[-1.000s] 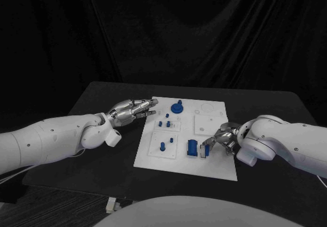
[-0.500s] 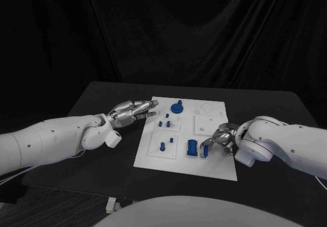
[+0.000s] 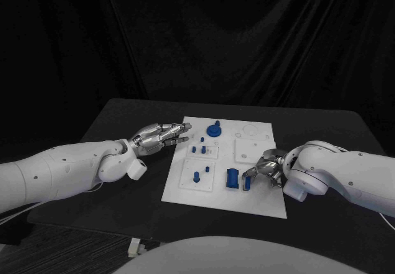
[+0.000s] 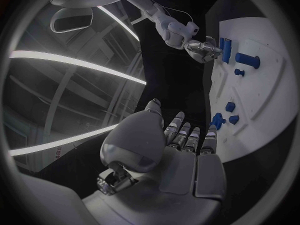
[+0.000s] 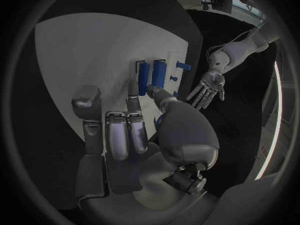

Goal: Assemble the parts on the task board

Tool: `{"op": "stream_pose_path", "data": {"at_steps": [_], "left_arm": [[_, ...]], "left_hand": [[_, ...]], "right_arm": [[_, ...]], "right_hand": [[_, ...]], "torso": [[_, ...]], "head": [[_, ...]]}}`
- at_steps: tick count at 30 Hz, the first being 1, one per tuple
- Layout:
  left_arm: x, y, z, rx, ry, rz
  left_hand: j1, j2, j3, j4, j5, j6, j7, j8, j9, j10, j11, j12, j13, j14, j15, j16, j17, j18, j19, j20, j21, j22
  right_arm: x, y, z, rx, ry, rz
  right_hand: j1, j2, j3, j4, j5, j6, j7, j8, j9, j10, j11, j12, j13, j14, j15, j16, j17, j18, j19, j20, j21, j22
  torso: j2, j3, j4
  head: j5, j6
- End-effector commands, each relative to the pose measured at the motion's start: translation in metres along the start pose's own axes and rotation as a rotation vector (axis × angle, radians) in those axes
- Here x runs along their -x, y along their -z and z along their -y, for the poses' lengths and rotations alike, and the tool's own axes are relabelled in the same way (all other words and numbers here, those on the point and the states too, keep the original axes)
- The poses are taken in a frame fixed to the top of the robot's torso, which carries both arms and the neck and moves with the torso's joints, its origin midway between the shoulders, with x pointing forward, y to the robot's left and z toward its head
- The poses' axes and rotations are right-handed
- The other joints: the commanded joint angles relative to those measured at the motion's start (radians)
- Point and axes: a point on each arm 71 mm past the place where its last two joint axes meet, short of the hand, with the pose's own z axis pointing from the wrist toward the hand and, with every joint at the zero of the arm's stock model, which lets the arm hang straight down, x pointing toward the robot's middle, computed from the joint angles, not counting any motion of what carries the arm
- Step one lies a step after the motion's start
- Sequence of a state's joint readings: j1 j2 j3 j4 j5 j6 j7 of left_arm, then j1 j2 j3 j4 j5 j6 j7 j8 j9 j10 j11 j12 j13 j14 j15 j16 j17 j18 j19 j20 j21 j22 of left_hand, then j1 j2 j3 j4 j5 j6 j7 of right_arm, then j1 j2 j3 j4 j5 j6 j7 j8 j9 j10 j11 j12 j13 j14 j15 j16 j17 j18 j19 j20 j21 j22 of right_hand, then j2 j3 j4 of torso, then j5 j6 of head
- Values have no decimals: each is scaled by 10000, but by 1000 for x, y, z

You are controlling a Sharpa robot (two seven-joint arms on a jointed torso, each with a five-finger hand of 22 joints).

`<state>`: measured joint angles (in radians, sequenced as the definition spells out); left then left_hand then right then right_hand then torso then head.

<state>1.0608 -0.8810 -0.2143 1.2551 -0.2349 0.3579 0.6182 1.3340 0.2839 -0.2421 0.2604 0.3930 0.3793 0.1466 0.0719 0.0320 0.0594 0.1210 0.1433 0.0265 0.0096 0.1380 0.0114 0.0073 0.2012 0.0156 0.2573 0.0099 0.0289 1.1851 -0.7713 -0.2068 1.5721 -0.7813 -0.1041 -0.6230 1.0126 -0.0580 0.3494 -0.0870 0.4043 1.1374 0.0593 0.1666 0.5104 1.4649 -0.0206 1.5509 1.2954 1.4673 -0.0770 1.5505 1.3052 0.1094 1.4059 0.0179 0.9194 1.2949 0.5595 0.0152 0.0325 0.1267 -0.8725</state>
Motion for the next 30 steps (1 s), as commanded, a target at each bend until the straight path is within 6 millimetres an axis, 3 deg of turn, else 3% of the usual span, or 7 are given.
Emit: {"op": "stream_pose_path", "data": {"at_steps": [1, 5, 8, 15, 30], "left_arm": [[-1, 0, 1, -188, 122, -63], [-1, 1, 0, -181, 125, -55], [-1, 1, 0, -175, 133, -65], [-1, 0, 0, -168, 145, -79], [-1, 0, -1, -136, 147, -76]], "left_hand": [[175, -9, 424, -81, 121, 83, 13, 134, 147, -50, 87, 159, 13, 54, 42, 21, -2, -202, 58, 8, 79, 127], [175, -9, 424, -81, 121, 83, 13, 134, 147, -50, 87, 159, 13, 54, 42, 21, -2, -202, 58, 8, 79, 127], [175, -9, 424, -81, 121, 83, 13, 134, 147, -50, 87, 159, 13, 54, 42, 21, -2, -202, 58, 8, 79, 127], [175, -9, 424, -81, 121, 83, 13, 134, 147, -50, 87, 159, 13, 54, 42, 21, -2, -202, 58, 8, 79, 127], [193, -10, 437, -102, 132, 87, 17, 137, 147, -54, 88, 154, 11, 54, 48, 22, -2, -203, 58, 12, 78, 126]], "right_arm": [[-1, -1, 1, -86, 309, -49], [-2, -1, 1, -91, 351, -73], [-2, -2, 1, -97, 362, -81], [-2, -3, 1, -107, 378, -96], [-3, -3, 1, -124, 425, -173]], "right_hand": [[-122, -75, 1073, -131, -54, -547, -140, 181, 62, 1059, -99, 199, 2754, 980, -125, 29, 2435, 62, 19, 38, -198, 1208], [-229, -97, 988, -24, -252, -545, -135, 194, 37, 1059, -95, 199, 2754, 980, -122, 28, 2433, 58, 30, 40, -183, 1212], [-374, -128, 756, 146, 98, -543, -132, 213, 4, 1059, -92, 199, 2754, 981, -122, 31, 2437, 56, 40, 40, -183, 1213], [-469, -111, 557, 301, -29, -535, -136, 231, -29, 1059, -94, 199, 2754, 979, -122, 24, 2429, 57, 45, 41, -197, 1211], [-723, -136, -7, 802, -983, -502, -134, 255, -179, 1059, -90, 199, 2754, 975, -118, 12, 2414, 53, 69, 46, -207, 1216]], "torso": [[0, 1, 0], [-1, 1, 0], [-1, 0, -2], [-3, 1, -1], [-2, 1, -1]], "head": [[13, -2], [11, -2], [11, -2], [23, -2], [17, -2]]}}
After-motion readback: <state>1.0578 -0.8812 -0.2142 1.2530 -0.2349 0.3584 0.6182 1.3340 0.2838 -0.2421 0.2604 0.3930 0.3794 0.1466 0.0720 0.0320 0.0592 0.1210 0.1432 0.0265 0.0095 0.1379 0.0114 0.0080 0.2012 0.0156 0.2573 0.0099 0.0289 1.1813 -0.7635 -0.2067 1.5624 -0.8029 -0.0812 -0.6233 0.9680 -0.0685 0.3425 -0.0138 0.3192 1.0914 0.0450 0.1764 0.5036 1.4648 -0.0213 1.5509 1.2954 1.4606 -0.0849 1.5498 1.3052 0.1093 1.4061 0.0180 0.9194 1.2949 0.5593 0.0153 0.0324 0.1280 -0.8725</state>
